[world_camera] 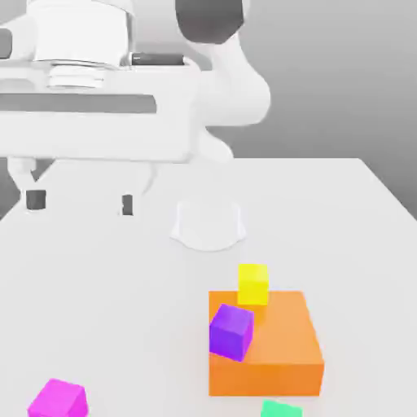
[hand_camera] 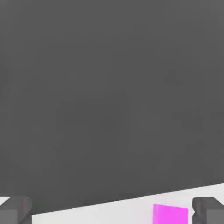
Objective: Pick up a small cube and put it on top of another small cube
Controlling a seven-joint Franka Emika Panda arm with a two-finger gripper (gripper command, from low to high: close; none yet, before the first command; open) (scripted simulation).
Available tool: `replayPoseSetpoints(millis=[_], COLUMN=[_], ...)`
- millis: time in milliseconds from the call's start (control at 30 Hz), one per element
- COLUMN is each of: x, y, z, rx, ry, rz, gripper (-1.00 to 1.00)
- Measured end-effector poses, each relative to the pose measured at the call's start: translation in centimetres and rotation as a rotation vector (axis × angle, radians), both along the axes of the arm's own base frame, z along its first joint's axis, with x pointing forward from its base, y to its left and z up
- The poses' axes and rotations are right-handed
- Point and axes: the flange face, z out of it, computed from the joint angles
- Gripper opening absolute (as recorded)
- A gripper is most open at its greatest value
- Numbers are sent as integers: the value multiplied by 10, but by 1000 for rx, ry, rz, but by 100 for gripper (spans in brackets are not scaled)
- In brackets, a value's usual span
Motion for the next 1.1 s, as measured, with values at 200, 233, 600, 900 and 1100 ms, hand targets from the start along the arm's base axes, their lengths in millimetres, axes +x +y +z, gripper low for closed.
replayPoseSetpoints(millis=[200, 233, 600, 900, 1100], x=[2, 0, -18, -18, -34], y=[-39, -45, -72, -71, 6], z=[-108, -126, -270, -222, -167], rx=[24, 28, 49, 50, 58], ry=[146, 170, 285, 285, 282], rz=[-48, -55, -93, -93, 40], gripper=[0, 0, -100, -100, -100])
